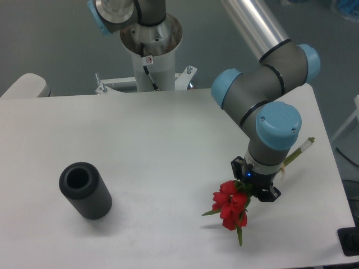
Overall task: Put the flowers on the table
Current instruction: 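Carry the held red tulips with the gripper toward the black vase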
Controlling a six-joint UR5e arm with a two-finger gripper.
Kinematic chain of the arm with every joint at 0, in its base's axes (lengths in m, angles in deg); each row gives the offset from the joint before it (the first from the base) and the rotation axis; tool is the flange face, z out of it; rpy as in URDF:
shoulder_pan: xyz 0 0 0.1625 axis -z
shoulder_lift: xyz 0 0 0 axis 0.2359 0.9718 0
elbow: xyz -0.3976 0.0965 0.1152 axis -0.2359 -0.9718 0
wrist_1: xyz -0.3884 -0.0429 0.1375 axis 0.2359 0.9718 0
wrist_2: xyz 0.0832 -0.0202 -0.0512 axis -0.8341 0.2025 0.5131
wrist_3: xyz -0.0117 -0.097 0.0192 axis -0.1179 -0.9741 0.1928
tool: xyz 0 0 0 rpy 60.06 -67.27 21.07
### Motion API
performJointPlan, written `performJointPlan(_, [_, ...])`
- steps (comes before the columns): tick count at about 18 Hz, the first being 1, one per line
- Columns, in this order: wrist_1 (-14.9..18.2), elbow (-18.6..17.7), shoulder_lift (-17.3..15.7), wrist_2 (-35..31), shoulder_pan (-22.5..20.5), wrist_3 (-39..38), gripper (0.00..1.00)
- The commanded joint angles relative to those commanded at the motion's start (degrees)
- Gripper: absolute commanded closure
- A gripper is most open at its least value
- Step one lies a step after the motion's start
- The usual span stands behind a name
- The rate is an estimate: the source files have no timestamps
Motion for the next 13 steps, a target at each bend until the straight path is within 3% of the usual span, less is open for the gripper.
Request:
performJointPlan(6, [0.0, -1.3, -0.5, 0.0, 0.3, 0.0, 1.00])
performJointPlan(9, [2.1, -1.8, -0.9, -0.1, 0.6, -0.2, 1.00])
performJointPlan(13, [1.9, -5.3, -2.1, -0.2, 2.3, -0.9, 1.00])
